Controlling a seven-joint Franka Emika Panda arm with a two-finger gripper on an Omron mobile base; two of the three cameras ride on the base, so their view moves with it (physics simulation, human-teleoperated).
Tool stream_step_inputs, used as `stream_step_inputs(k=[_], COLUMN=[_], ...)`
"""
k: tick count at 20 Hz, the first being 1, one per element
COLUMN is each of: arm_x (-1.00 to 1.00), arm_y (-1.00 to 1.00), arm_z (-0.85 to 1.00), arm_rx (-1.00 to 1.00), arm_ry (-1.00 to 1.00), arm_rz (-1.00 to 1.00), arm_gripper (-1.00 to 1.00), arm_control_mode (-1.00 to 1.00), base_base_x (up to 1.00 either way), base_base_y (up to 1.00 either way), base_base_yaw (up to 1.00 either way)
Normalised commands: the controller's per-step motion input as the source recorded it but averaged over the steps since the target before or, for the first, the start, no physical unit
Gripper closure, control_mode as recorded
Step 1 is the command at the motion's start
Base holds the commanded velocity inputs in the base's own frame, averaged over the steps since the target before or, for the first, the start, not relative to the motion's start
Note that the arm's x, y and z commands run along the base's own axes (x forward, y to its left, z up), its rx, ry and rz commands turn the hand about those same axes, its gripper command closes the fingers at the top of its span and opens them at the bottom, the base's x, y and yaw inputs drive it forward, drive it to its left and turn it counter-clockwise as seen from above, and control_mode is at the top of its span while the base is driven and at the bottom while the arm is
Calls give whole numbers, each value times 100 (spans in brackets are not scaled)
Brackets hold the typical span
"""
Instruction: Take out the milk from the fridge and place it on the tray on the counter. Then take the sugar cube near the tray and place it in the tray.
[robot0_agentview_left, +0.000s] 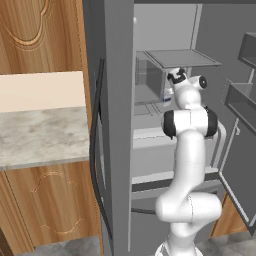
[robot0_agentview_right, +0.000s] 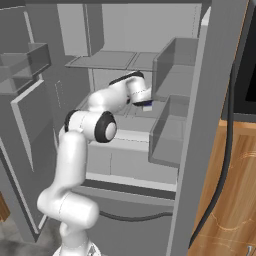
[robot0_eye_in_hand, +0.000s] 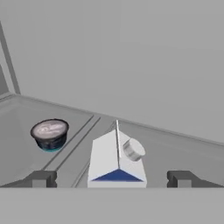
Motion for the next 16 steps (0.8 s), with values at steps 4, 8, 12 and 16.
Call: stream_step_inputs(k=[4,8,12,16], arm_x=[33,25,22,19], arm_y=[0,2,28,19], arm_z=[-25,-38,-53,-42], arm_rx=[0,0,0,0], arm_ry=[0,0,0,0], arm_rz=[0,0,-1,-2], arm_gripper=[-100,-100,-100,100], arm_control_mode=[-100,-100,-100,-100], base_base_x=[0,0,0,0], base_base_y=[0,0,0,0], base_base_yaw=[0,0,0,0])
